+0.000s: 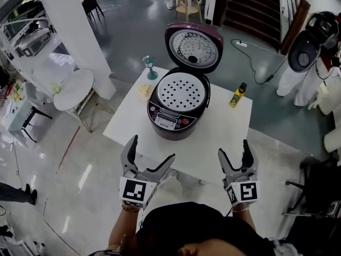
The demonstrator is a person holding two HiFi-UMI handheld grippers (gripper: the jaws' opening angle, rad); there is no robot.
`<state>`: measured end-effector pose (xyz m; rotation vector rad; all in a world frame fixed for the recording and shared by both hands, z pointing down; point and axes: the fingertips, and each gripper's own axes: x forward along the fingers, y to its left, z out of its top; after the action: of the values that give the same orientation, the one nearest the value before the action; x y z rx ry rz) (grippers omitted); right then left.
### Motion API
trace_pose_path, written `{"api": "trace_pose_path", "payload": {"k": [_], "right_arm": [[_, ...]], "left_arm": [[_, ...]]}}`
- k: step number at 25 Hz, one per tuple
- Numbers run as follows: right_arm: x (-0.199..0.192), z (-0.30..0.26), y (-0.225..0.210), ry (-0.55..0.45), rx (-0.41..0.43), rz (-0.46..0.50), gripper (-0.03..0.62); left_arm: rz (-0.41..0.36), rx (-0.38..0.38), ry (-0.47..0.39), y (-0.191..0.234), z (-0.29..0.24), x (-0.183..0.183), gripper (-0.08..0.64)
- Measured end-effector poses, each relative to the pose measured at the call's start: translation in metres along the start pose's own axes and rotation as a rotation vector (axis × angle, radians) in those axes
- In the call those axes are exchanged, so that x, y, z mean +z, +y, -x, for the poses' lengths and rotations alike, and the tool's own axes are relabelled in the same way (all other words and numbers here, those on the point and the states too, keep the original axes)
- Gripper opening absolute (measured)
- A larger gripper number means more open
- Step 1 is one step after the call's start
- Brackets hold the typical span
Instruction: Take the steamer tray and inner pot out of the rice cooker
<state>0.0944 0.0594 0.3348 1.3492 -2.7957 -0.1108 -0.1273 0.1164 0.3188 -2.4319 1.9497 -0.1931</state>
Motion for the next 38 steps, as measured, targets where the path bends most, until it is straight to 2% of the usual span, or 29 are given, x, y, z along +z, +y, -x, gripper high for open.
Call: {"api": "trace_pose_path", "payload": {"k": [7,16,20,26,29,34,38], "right_arm": [[-0.006,-0.056,-0.005,0.051,-0.022,-0.009,0.37],[-0.013,-0.129,-0.016,0.081,-0.07,0.007,0.37],[-0.024,-0.157,-0.021,0.121,-0.087,0.011,0.37],[-0.04,-0.198,-0.024,0.178,-0.115,0.006,0.37],[-0.049,-0.219,-0.025,0.216,-0.117,0.014,0.37],[-0.058,-0.251,-0.03,0.267,-0.101,0.087,0.37],[-0.073,-0.266,-0.038,0.353,-0.117,0.104,0.37]], "left_arm": [[0.061,-0.041,0.103,0.037,-0.043,-0.017,0.509],[0.039,-0.012,0.147,0.101,-0.105,-0.028,0.509],[0.039,-0.013,0.203,0.119,-0.132,-0.038,0.509],[0.036,-0.059,0.263,0.141,-0.174,-0.056,0.509],[0.012,-0.084,0.304,0.146,-0.191,-0.066,0.509],[-0.041,-0.123,0.373,0.156,-0.221,-0.078,0.509],[-0.083,-0.14,0.414,0.16,-0.24,-0.082,0.509]]}}
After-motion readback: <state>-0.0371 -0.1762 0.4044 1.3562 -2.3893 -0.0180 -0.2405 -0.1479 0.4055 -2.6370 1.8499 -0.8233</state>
